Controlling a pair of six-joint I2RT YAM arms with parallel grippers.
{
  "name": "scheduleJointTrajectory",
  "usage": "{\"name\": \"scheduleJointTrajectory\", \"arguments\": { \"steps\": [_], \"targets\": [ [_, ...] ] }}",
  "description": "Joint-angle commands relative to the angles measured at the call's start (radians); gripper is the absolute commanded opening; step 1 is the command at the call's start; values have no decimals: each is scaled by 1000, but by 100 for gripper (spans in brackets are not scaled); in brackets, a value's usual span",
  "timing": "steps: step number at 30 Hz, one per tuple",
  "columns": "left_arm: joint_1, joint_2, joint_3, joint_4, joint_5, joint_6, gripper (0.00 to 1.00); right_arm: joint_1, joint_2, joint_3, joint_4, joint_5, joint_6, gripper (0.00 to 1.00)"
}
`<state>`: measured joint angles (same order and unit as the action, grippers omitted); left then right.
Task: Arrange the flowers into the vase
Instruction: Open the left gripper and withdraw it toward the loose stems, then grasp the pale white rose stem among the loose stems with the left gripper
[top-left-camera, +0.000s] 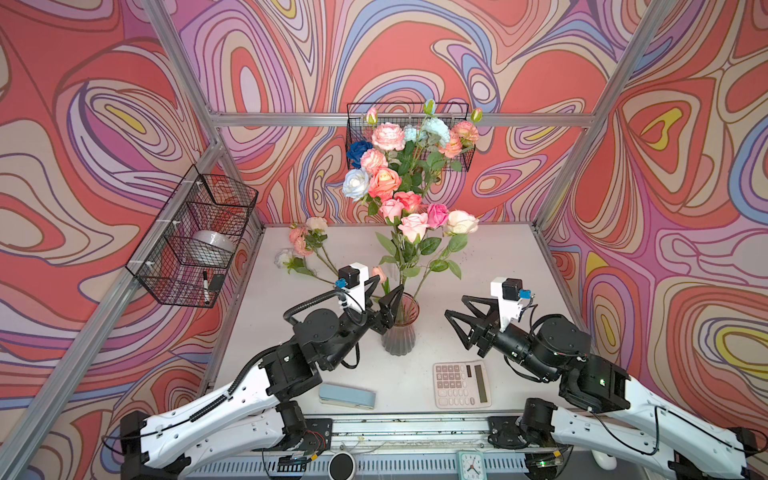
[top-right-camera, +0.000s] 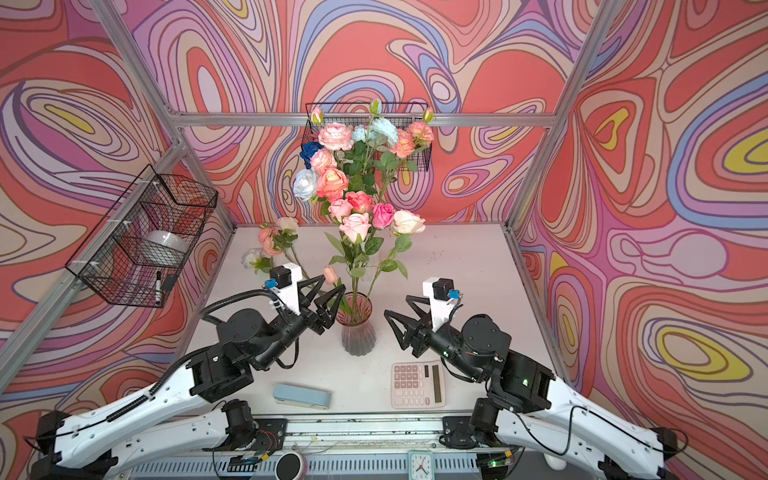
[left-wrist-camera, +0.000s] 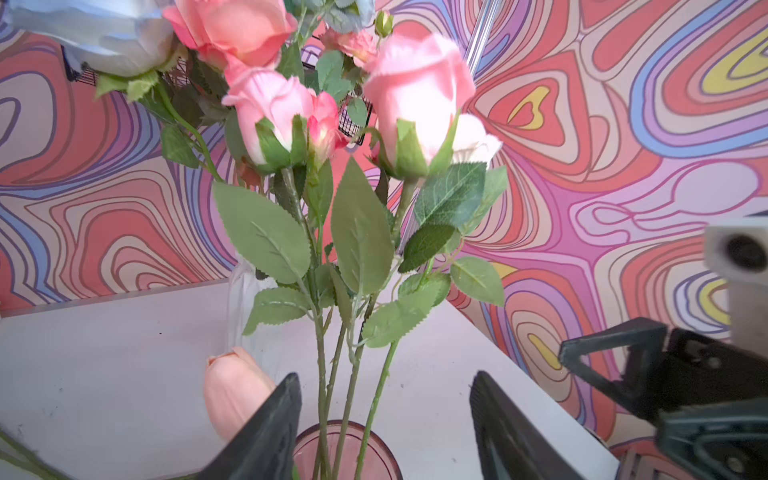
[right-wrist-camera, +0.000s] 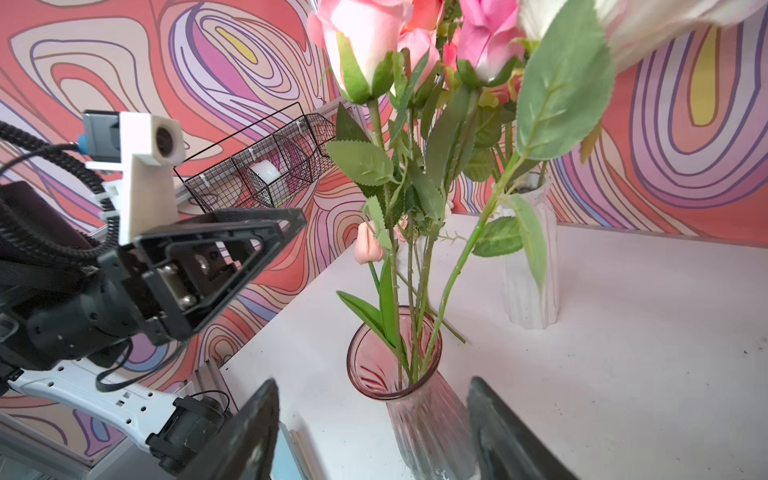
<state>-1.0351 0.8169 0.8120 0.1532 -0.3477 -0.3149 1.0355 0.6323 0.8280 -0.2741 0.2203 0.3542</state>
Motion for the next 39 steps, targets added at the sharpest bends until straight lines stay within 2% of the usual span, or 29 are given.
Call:
{"name": "scheduleJointTrajectory", "arguments": {
  "steps": [1,8,10,11,14,16,19,21,28,33,39],
  "targets": [
    [-5,-63,38,-139,-20,-89,70,2,16,-32,16,19,26,74],
    [4,-131,73,-403,-301,-169,83,2,42,-83,41,12,59,74],
    [54,-135,83,-509,-337,-220,83,1,46,-86,43,7,61,74],
    [102,-139,80,-544,-316,-258,83,3,46,-86,46,4,60,74],
    [355,-156,44,-616,-104,-376,82,2,41,-90,52,-1,61,74],
    [569,-128,13,-629,98,-447,81,1,35,-94,55,-4,60,74],
    [840,14,-24,-581,410,-537,76,2,27,-96,56,-8,59,74],
    [934,144,-28,-540,521,-588,75,1,21,-95,52,-8,58,74],
    [1015,541,59,-375,542,-660,66,2,-10,-102,40,2,53,74],
    [1043,758,232,-471,514,-696,61,2,-29,-102,18,14,47,74],
    [1044,898,366,-503,471,-751,61,2,-47,-111,9,36,37,74]
  ]
}}
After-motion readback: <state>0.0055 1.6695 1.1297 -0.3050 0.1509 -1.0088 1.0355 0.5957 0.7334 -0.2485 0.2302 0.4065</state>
